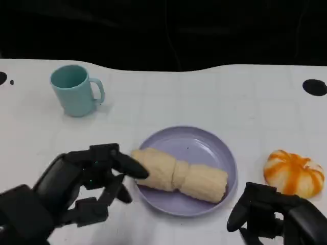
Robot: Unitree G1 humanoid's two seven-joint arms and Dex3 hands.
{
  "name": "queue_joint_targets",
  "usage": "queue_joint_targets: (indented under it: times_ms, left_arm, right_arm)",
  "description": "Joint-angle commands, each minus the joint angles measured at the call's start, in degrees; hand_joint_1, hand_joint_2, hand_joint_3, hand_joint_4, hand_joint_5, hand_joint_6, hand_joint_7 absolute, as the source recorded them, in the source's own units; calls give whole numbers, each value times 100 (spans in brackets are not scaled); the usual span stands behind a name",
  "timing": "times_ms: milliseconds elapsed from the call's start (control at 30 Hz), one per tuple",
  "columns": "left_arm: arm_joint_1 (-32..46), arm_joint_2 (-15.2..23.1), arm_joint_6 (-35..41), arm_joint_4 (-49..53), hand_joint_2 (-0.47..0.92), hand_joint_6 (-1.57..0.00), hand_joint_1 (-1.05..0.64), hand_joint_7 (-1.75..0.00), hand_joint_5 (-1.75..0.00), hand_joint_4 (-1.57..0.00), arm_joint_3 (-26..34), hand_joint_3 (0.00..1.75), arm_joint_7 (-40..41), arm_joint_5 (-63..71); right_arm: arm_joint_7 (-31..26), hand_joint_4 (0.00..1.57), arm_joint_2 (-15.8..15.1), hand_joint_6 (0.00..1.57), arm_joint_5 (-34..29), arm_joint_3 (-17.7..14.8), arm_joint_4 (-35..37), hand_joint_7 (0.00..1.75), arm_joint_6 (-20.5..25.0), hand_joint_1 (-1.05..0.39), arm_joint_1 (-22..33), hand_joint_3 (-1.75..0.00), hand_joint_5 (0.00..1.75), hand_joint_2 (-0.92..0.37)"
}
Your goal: Grasp the towel on the left side of the plate with the left hand and place it into the plate.
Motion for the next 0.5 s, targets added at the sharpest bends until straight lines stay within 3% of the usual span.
queue_joint_targets:
  times_ms: [33, 200, 500]
  left_arm:
    - [342, -280, 1028, -507, 44, -82, -7, -159, -174, -93, 243, 144, 305, -741]
    - [564, -405, 1821, -801, 41, -80, -8, -169, -175, -94, 410, 147, 486, -1366]
    - [382, -366, 2584, -529, 43, -75, -9, -174, -175, -92, 612, 150, 497, -2203]
  right_arm:
    - [26, 72, -45, 63, 60, -83, 45, 144, -45, -4, -10, -107, 175, -60]
    - [-6, 71, -56, 63, -14, -120, 93, 144, -111, -3, -53, -107, 175, -60]
    - [-46, 71, 14, 63, -52, -141, 264, 144, -431, -3, -12, -107, 174, -60]
